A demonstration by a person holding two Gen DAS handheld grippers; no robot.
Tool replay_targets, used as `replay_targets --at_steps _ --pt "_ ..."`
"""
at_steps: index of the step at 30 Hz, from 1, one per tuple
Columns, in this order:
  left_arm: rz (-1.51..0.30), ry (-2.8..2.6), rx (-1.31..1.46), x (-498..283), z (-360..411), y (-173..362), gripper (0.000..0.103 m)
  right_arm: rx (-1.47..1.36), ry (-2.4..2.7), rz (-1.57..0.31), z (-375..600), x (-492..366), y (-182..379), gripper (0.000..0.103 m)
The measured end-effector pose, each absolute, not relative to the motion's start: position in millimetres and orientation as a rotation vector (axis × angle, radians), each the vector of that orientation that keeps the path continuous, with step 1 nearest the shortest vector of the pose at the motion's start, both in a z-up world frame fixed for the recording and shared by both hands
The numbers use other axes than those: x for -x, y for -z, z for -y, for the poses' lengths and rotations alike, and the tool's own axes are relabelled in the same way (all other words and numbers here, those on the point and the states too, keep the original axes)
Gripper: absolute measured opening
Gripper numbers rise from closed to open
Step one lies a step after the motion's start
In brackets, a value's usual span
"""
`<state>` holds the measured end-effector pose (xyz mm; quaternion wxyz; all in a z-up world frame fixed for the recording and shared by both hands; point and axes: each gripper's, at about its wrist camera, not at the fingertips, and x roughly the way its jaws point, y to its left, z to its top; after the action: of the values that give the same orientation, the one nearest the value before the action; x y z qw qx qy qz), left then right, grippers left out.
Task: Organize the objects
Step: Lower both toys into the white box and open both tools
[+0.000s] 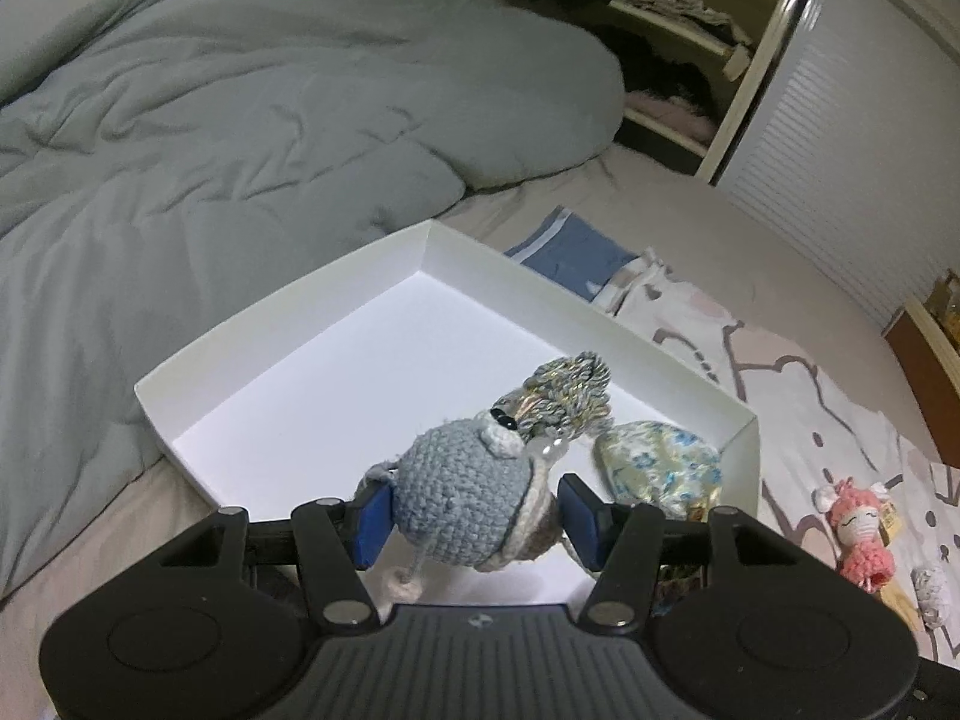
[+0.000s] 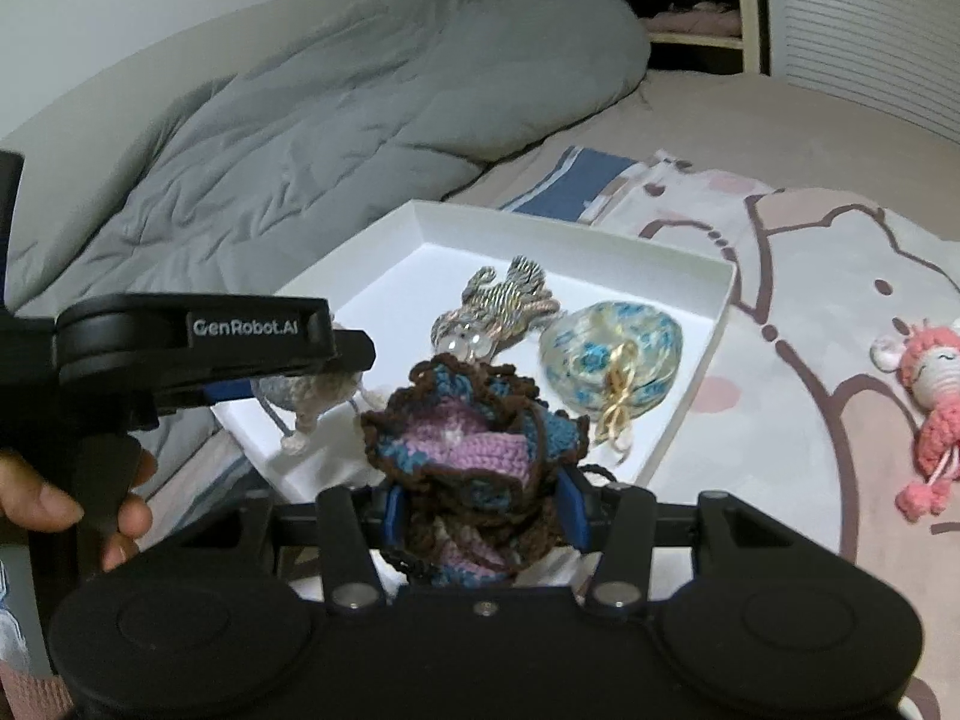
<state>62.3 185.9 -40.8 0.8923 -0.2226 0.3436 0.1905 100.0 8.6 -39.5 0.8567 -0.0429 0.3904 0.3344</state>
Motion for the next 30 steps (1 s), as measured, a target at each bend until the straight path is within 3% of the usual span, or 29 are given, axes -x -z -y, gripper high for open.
replay_targets --at_steps 9,12,13,15,23,30 --pt "-0.720 -0.406 0.474 -66 -184 43 0.060 0.104 -0.715 -0.826 -12 -103 46 0.053" --pt "-0.733 -0.424 0.464 -66 -182 43 0.082 0.117 -0.711 -0.825 -12 -102 46 0.064" --pt "-0.733 -0.429 0.455 -66 -181 42 0.085 0.120 -0.709 -0.825 -11 -102 46 0.066" --pt "-0.733 -0.431 0.435 -65 -179 40 0.085 0.126 -0.705 -0.819 -9 -100 45 0.071" --pt "-0.739 -0.433 0.428 -61 -176 38 0.085 0.112 -0.704 -0.808 1 -99 42 0.072" --pt "-0.741 -0.432 0.400 -59 -172 35 0.085 0.054 -0.715 -0.780 12 -98 31 0.081"
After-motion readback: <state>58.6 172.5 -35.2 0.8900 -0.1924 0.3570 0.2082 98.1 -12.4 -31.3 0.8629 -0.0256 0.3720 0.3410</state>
